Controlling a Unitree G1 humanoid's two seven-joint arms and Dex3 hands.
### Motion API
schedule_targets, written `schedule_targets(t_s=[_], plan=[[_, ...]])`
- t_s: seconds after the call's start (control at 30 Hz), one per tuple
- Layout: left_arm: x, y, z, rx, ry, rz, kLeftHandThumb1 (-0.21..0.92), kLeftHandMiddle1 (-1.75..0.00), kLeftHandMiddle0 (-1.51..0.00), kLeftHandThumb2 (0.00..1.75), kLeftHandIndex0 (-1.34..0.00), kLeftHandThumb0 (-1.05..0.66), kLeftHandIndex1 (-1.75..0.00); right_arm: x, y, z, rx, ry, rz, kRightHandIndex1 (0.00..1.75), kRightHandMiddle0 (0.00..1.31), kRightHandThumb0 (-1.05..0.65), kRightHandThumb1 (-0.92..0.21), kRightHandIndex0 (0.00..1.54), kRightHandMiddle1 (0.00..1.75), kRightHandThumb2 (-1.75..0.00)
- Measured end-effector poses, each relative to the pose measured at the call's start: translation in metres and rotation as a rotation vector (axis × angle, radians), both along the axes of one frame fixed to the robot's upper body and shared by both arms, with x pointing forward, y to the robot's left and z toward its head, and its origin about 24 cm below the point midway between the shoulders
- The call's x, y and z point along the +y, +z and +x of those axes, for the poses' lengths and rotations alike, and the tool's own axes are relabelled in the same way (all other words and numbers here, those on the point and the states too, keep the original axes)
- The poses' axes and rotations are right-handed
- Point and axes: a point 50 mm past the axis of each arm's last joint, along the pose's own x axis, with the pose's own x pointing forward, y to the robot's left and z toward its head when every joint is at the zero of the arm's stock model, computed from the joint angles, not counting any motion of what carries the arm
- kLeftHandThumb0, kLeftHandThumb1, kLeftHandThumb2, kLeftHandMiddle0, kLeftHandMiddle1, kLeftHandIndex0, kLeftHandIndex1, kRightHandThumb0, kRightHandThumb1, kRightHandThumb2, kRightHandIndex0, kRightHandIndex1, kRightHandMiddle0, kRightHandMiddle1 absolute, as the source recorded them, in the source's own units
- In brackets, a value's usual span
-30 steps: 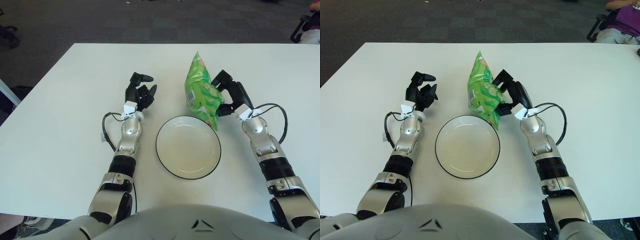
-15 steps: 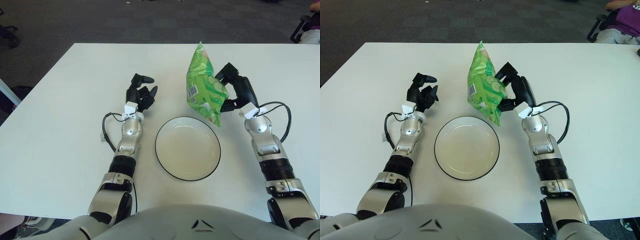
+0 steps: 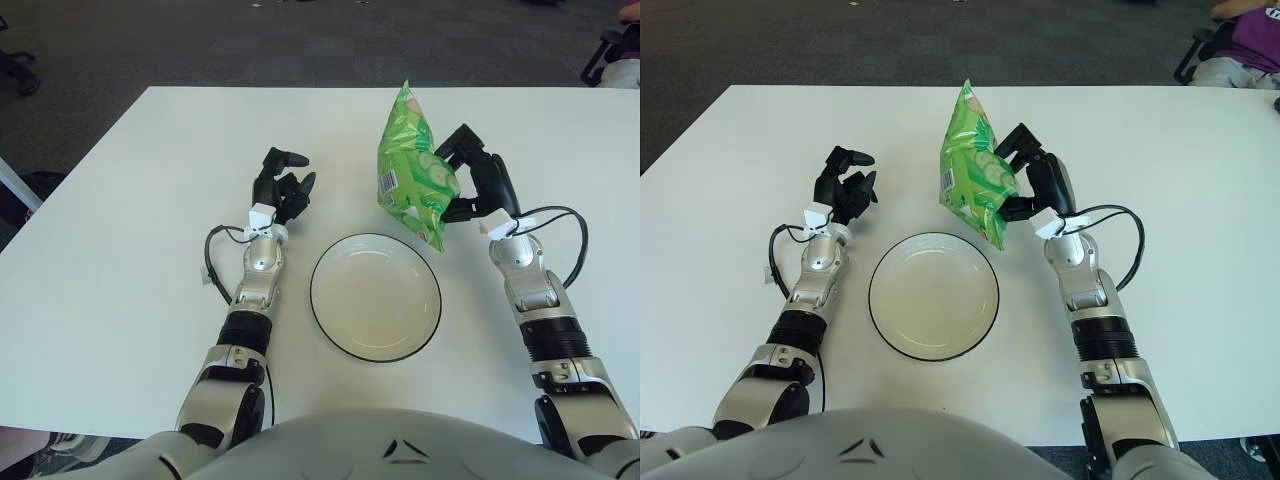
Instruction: Put the snack into the plate.
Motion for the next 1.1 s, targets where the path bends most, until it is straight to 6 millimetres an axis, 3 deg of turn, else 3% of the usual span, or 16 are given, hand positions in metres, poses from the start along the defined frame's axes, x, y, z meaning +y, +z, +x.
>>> schedule_targets(t_s=[0.13,0.17,0.23,0.37,0.6,1.1], plan=[[0.0,0.0,0.0,0.002,-0.002,0.001,0.92,-1.75,-0.99,0.24,-0.5,-0.36,-1.43,0.002,0.003,-0.003,-0.018,0.037,0.014,1.75,0.48,0.0,-0.29,0.59,1.68,-1.33],[0.0,0.0,0.0,0.002,-0.002,0.001,0.92,-1.75,-0.99,0.24,-0.5,-0.36,-1.43,0.002,0.004,-0.004,-0.02,0.052,0.016,1.75,0.46,-0.14,-0.38,0.66,1.7,-1.21],[0.0,-0.001,0.0,0.003,-0.002,0.001,0.92,-1.75,-0.99,0.24,-0.5,-0.36,-1.43,0.003,0.006,-0.007,-0.016,0.093,0.026,1.75,0.44,-0.27,-0.47,0.72,1.72,-1.11],[-0.001,0.0,0.001,0.003,-0.004,0.001,0.92,-1.75,-0.99,0.24,-0.5,-0.36,-1.43,0.005,0.008,-0.014,0.014,0.171,0.043,1.75,0.43,-0.37,-0.54,0.77,1.74,-1.02],[-0.001,0.001,0.001,0.0,-0.005,0.002,0.92,-1.75,-0.99,0.24,-0.5,-0.36,-1.43,0.001,0.006,-0.027,0.117,0.243,0.023,1.75,0.42,-0.39,-0.56,0.79,1.75,-0.99],[-0.002,0.0,0.003,0.004,-0.011,0.003,0.92,-1.75,-0.99,0.24,-0.51,-0.36,-1.43,0.002,0.003,-0.034,0.199,0.322,0.031,1.75,0.42,-0.4,-0.56,0.78,1.75,-1.0]])
